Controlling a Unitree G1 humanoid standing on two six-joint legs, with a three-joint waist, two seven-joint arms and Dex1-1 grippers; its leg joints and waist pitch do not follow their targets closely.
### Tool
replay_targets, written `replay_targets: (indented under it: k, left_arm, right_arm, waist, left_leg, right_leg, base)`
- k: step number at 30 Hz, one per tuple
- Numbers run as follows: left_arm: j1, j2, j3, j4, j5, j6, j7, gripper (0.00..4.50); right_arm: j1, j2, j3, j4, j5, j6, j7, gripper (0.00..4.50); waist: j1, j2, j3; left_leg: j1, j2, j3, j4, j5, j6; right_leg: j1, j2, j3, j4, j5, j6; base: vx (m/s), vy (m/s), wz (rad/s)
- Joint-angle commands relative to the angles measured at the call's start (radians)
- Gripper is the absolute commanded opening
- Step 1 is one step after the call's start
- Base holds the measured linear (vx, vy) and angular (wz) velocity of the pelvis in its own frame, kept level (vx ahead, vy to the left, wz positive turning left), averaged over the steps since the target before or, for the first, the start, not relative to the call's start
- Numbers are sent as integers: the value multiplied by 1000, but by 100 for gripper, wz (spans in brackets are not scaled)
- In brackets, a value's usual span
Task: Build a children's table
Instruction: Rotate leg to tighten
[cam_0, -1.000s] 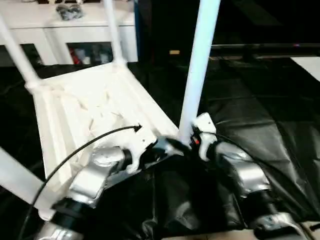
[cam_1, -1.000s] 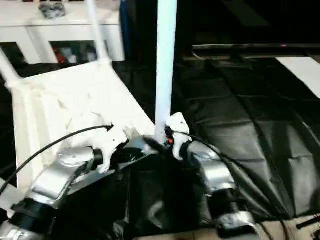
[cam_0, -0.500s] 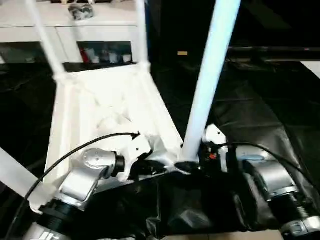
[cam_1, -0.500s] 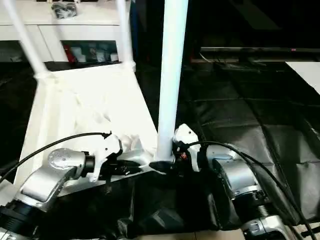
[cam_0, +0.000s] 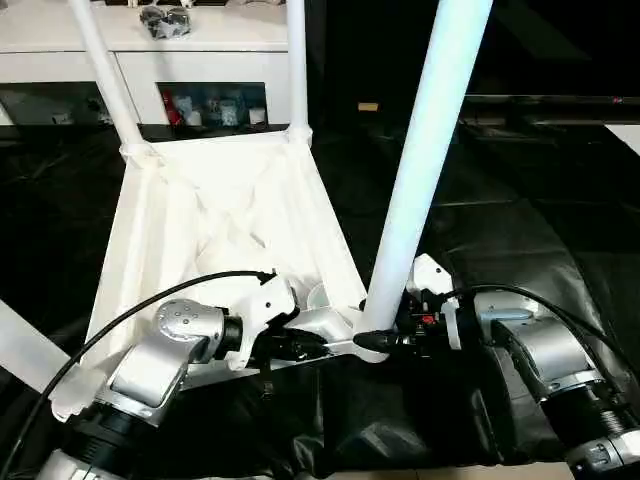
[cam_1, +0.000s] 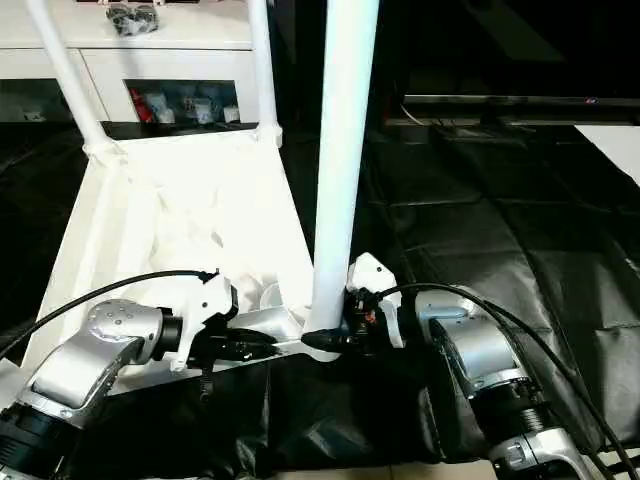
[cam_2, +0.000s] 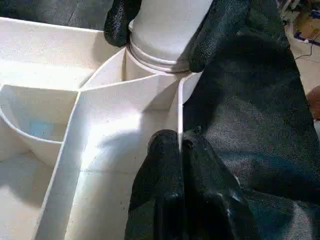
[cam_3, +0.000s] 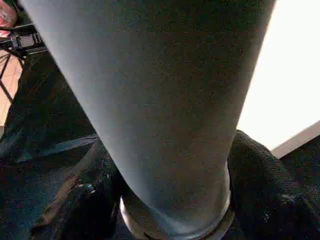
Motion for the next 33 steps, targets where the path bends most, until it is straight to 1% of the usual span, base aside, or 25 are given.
replay_targets:
  k: [1, 4, 5, 6, 7, 8, 10, 11, 12, 13, 14, 15, 16, 17, 18, 19, 22, 23, 24, 26, 28, 29, 30, 32, 33]
  left_arm:
    - [-19, -35, -5, -52, -42, -12, 6, 0]
    - [-20, -44, -5, -49, -38, -12, 22, 0]
    - [-29, -70, -3, -37, -24, -11, 66, 0]
    - [-36, -93, -1, -26, -14, -11, 100, 0]
    - [-37, -95, -1, -25, -12, -11, 104, 0]
    - [-44, -117, -2, -16, -4, -11, 135, 0]
    - [-55, -146, -4, -1, 11, -10, 179, 0]
    - [-64, -172, -10, 11, 22, -9, 212, 0]
    - [-76, -202, -13, 29, 40, -11, 257, 0]
    - [-76, -202, -13, 29, 40, -11, 257, 0]
    - [-87, -229, -17, 44, 53, -9, 294, 0]
    - [-98, -258, -20, 59, 68, -10, 334, 0]
    - [-107, -280, -24, 70, 81, -9, 366, 0]
    - [-112, -296, -33, 74, 89, -9, 381, 0]
    - [-114, -313, -41, 75, 97, -8, 391, 0]
    - [-114, -319, -44, 73, 97, -7, 393, 0]
    - [-113, -324, -46, 69, 103, -13, 397, 0]
    - [-111, -322, -47, 68, 108, -18, 398, 0]
    - [-107, -315, -47, 64, 106, -23, 387, 0]
    - [-100, -306, -43, 57, 102, -27, 372, 0]
    - [-89, -291, -35, 45, 85, -33, 346, 0]
    - [-86, -284, -30, 38, 75, -29, 333, 0]
    - [-82, -276, -27, 32, 67, -27, 319, 0]
    - [-79, -268, -24, 27, 62, -27, 308, 0]
    - [-76, -260, -18, 22, 54, -23, 294, 0]
  right_arm:
    - [20, 28, 66, -28, 23, 11, 50, 259]
    - [26, 38, 61, -21, 21, 6, 34, 258]
    - [24, 75, 37, 8, 10, -4, -43, 258]
    - [19, 109, 16, 37, -2, -8, -118, 258]
    - [18, 113, 13, 41, -3, -9, -127, 258]
    - [9, 148, -9, 72, -14, -10, -207, 258]
    - [-2, 191, -35, 102, -22, -6, -298, 257]
    - [-10, 228, -56, 122, -23, 4, -366, 257]
    - [-21, 270, -73, 141, -27, 6, -440, 257]
    - [-21, 270, -73, 141, -27, 6, -440, 256]
    - [-32, 311, -89, 159, -28, 10, -508, 256]
    - [-44, 351, -95, 176, -38, 2, -570, 256]
    - [-55, 382, -97, 191, -52, -7, -626, 256]
    - [-69, 412, -95, 205, -60, -10, -663, 256]
    - [-82, 443, -96, 220, -70, -21, -692, 256]
    - [-88, 455, -97, 225, -71, -29, -698, 256]
    - [-94, 474, -108, 222, -57, -54, -690, 256]
    - [-95, 478, -123, 218, -36, -49, -678, 291]
    - [-95, 479, -140, 209, -13, -37, -662, 312]
    - [-91, 469, -154, 195, 7, -21, -634, 328]
    - [-77, 430, -138, 170, -1, -22, -587, 349]
    - [-70, 410, -132, 157, -2, -19, -565, 349]
    - [-64, 390, -124, 146, -6, -17, -543, 370]
    - [-60, 372, -118, 140, -13, -20, -525, 385]
    - [-55, 348, -110, 130, -19, -21, -496, 385]
  waist:
    - [-5, -8, -61]
    - [-5, -9, -61]
    - [-4, -6, -61]
    - [-6, -7, -60]
    - [-11, -9, -59]
    - [-12, -8, -59]
    - [-20, -8, -58]
    - [-26, -9, -58]
    - [-34, -4, -57]
    - [-40, -7, -56]
    - [-41, -6, -58]
    - [-48, -3, -57]
    - [-50, -5, -58]
    - [-51, -2, -59]
    - [-57, -3, -58]
    - [-57, -3, -61]
    - [-55, -2, -63]
    - [-54, -2, -63]
    - [-53, -1, -64]
    - [-52, 0, -64]
    - [-51, 0, -64]
    - [-49, 0, -63]
    - [-47, 5, -65]
    - [-44, 1, -65]
    - [-43, 8, -66]
  left_leg:
    - [23, 58, -24, -78, -197, 52]
    - [23, 57, -24, -77, -197, 53]
    - [24, 57, -24, -77, -200, 52]
    - [23, 58, -23, -78, -201, 49]
    - [21, 56, -26, -80, -218, 31]
    - [23, 55, -26, -80, -228, 25]
    - [19, 54, -30, -84, -251, 8]
    - [20, 53, -31, -85, -271, -3]
    - [22, 52, -31, -85, -290, -13]
    - [20, 51, -32, -86, -299, -16]
    - [20, 51, -34, -85, -300, -20]
    - [21, 50, -34, -86, -314, -24]
    - [19, 50, -35, -86, -318, -24]
    - [21, 50, -34, -86, -319, -24]
    - [18, 49, -35, -86, -324, -23]
    - [17, 48, -36, -86, -320, -22]
    - [18, 50, -32, -83, -296, -1]
    - [16, 50, -32, -83, -285, 4]
    - [15, 50, -30, -82, -267, 17]
    - [16, 51, -30, -82, -253, 27]
    - [15, 51, -29, -82, -249, 32]
    - [16, 52, -29, -82, -246, 34]
    - [17, 53, -29, -80, -238, 36]
    - [17, 52, -28, -79, -229, 41]
    - [18, 52, -27, -78, -224, 44]
  right_leg:
    - [37, -41, 26, -68, -178, -249]
    - [36, -41, 26, -68, -180, -248]
    - [36, -42, 26, -69, -185, -248]
    - [34, -41, 27, -70, -186, -247]
    - [35, -43, 26, -73, -217, -242]
    - [34, -42, 25, -74, -235, -237]
    - [36, -43, 25, -76, -279, -221]
    - [33, -42, 24, -80, -310, -208]
    - [28, -42, 25, -83, -332, -202]
    - [29, -41, 25, -86, -347, -195]
    - [30, -42, 24, -86, -352, -187]
    - [24, -41, 25, -88, -353, -188]
    - [27, -41, 23, -89, -357, -185]
    - [25, -41, 25, -89, -351, -184]
    - [24, -41, 24, -90, -352, -185]
    - [28, -42, 23, -88, -348, -186]
    - [29, -40, 25, -85, -280, -197]
    - [30, -41, 25, -84, -264, -201]
    - [33, -39, 25, -81, -229, -212]
    - [34, -39, 24, -78, -202, -223]
    - [35, -38, 23, -77, -194, -230]
    - [36, -38, 23, -77, -191, -231]
    - [37, -39, 23, -75, -178, -236]
    - [38, -39, 23, -75, -169, -242]
    - [37, -40, 24, -73, -160, -245]
  base:
    - [0, 0, 0]
    - [0, 0, 0]
    - [0, 0, 0]
    - [0, 0, 0]
    - [0, 0, 0]
    - [0, 0, 0]
    - [0, 0, 0]
    - [0, 0, 0]
    - [0, 0, 0]
    - [0, 0, 0]
    - [0, 0, 0]
    - [0, 0, 0]
    - [0, 0, 0]
    - [0, 0, 0]
    - [0, 0, 0]
    - [0, 0, 0]
    - [0, 0, 0]
    - [0, 0, 0]
    - [0, 0, 0]
    - [0, 0, 0]
    - [0, 0, 0]
    - [0, 0, 0]
    - [0, 0, 0]
    - [0, 0, 0]
    - [0, 0, 0]
